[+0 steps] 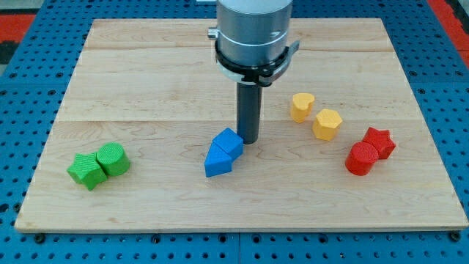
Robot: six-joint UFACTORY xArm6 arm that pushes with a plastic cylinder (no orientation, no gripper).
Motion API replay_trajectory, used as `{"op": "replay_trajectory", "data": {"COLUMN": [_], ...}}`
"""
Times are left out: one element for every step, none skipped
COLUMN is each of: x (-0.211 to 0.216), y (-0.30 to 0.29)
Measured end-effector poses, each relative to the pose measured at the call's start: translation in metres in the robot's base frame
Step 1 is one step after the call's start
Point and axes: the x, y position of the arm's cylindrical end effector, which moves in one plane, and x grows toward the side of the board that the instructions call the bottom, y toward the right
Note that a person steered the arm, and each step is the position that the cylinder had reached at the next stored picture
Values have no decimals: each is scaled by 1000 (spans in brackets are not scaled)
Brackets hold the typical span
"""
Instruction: Move your arm to the left of the red circle
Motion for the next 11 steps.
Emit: {"op": "replay_trajectory", "data": {"x": [12, 28, 25, 20, 14, 13, 13, 13, 28, 51, 92], "y": [-12, -27, -27, -27, -20, -11, -1, 14, 77, 130, 138]}}
